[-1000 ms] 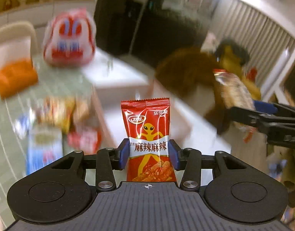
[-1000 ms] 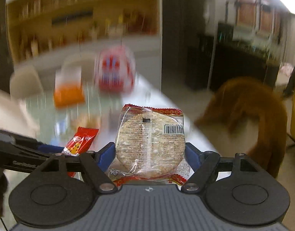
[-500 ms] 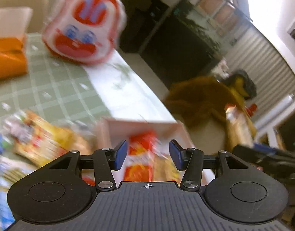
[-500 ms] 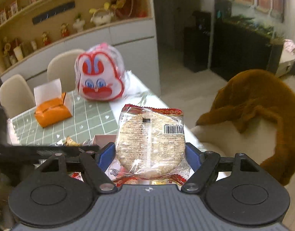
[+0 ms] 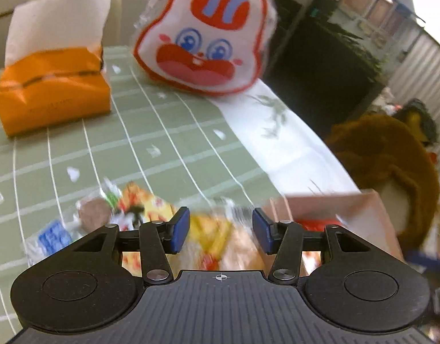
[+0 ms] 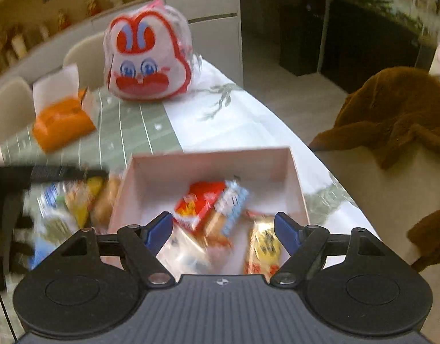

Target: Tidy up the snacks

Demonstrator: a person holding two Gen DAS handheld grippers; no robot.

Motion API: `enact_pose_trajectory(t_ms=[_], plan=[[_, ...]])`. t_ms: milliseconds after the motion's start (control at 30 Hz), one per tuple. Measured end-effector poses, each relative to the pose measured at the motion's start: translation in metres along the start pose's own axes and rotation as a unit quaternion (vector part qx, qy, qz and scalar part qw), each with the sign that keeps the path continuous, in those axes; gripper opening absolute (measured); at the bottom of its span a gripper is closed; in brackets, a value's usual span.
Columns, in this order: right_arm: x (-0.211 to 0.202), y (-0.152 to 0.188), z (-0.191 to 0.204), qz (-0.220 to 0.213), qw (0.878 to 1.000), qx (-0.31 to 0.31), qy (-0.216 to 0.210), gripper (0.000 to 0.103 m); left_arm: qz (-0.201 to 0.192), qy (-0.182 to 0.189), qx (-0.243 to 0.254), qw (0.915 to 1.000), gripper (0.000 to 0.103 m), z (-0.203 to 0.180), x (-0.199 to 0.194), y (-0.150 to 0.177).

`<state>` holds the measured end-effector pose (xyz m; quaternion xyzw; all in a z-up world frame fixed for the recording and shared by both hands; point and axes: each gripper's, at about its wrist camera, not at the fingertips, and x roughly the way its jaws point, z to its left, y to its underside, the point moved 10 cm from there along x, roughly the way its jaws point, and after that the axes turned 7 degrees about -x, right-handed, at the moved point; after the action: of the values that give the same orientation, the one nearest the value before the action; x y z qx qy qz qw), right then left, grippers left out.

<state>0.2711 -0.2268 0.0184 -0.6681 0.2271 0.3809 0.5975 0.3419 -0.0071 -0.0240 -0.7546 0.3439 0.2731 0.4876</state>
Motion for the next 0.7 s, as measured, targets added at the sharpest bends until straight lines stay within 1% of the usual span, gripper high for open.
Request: enact_pose_trajectory(t_ms=[67, 133, 167, 233, 267, 300, 333, 400, 467, 567, 633, 700], plan=[[-0.004, 0.016, 0.000, 0.007, 1.000, -0.005, 0.005, 0.078, -0.002, -0.009, 0.021, 0.9997, 0.054, -0.003, 0.012, -0.006], [-0.009, 0.031, -0.003, 0.014, 1.000, 0.001, 0.011, 0.078, 0.021, -0.024, 0.051, 0.9981, 0.053, -0.003, 0.024, -0.002], [-0.012, 0.038, -0.005, 0.016, 1.000, 0.008, 0.014, 0.078, 0.029, -0.025, 0.059, 0.9975, 0.052, -0.001, 0.027, 0.003], [-0.021, 0.053, -0.011, 0.018, 0.999, 0.026, 0.022, 0.078, 0.035, -0.017, 0.062, 0.9973, 0.049, 0.004, 0.022, 0.013], [-0.026, 0.061, -0.014, 0.017, 0.999, 0.035, 0.026, 0.078, 0.039, -0.012, 0.063, 0.9972, 0.044, 0.006, 0.018, 0.019], [-0.033, 0.068, -0.016, 0.011, 0.999, 0.040, 0.032, 0.078, 0.044, -0.007, 0.062, 0.9971, 0.037, 0.009, 0.011, 0.028], [-0.040, 0.076, -0.017, 0.007, 0.998, 0.042, 0.039, 0.078, 0.048, -0.003, 0.059, 0.9971, 0.034, 0.011, 0.004, 0.037], [-0.045, 0.090, -0.014, 0.006, 0.998, 0.049, 0.040, 0.078, 0.051, 0.004, 0.058, 0.9970, 0.033, 0.013, -0.011, 0.054], [-0.048, 0.106, -0.004, 0.012, 0.998, 0.058, 0.019, 0.078, 0.056, 0.007, 0.055, 0.9969, 0.033, 0.017, -0.026, 0.074], [-0.039, 0.123, 0.025, 0.032, 0.998, 0.049, -0.032, 0.078, 0.068, 0.012, 0.025, 0.9973, 0.033, 0.027, -0.042, 0.098], [-0.032, 0.126, 0.049, 0.037, 0.997, 0.028, -0.058, 0.078, 0.070, 0.013, 0.003, 0.9974, 0.033, 0.032, -0.052, 0.108], [-0.025, 0.121, 0.070, 0.037, 0.996, 0.013, -0.083, 0.078, 0.075, 0.021, -0.015, 0.9968, 0.033, 0.035, -0.061, 0.119]])
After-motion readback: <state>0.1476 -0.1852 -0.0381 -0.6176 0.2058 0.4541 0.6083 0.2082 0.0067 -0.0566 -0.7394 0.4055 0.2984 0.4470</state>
